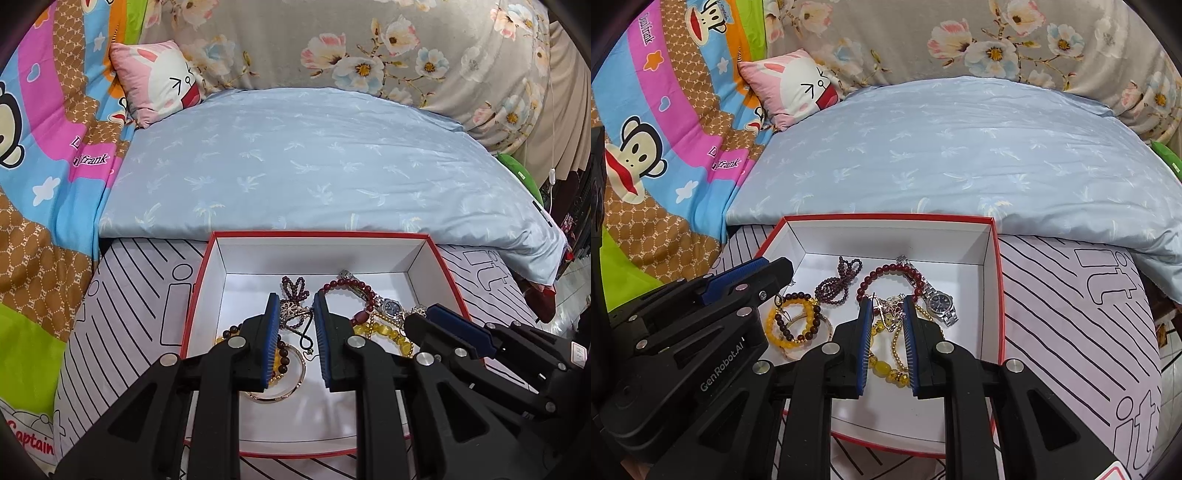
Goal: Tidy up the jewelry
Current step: 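Open both tools to release the silver pieces into the box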
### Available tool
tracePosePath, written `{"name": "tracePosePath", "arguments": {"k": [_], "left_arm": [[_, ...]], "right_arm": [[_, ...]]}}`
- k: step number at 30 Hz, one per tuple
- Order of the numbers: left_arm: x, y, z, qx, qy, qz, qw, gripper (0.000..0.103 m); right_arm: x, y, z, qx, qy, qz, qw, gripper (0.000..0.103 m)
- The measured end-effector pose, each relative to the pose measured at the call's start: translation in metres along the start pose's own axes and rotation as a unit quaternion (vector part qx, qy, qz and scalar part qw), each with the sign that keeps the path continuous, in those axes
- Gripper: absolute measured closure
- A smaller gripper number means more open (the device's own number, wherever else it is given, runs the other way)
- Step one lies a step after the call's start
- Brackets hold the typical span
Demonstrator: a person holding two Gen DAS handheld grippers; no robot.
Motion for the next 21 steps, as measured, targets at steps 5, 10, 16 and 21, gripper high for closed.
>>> {"name": "tracePosePath", "arguments": {"k": [5, 10, 16, 21], "left_arm": [[0.0016, 0.0008, 0.0010, 0.000, -0.001, 0.002, 1.0000, 0.085], [0.0032, 0.0022, 0.0007, -0.001, 0.001, 0.005, 1.0000, 0.085], [0.0063, 0.0053, -0.0012, -0.004, 0.010, 0.012, 0.9999, 0.083], [0.0017, 0.0072, 0.0007, 0.002, -0.013, 0.009, 0.9999, 0.067]], "right_arm": [[0.0013, 0.0011, 0.0002, 0.000, 0.000, 0.002, 1.000, 0.087], [0.0028, 0.0026, 0.0006, 0.000, 0.001, 0.004, 1.000, 0.087], [0.0032, 0.0067, 0.0003, 0.001, 0.002, 0.006, 1.000, 0.084], [-0.0026, 0.0066, -0.0017, -0.005, 0.024, -0.001, 1.000, 0.082]]}}
Point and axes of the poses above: each gripper's, at about its wrist camera, not at the fingertips, and x roughly the way its jaws point, z to its left, y to its underside, the point moved 9 cm from there along x, roughly the way its jaws point, and after that the axes turned 3 degrees about x, right-handed, at the moved point
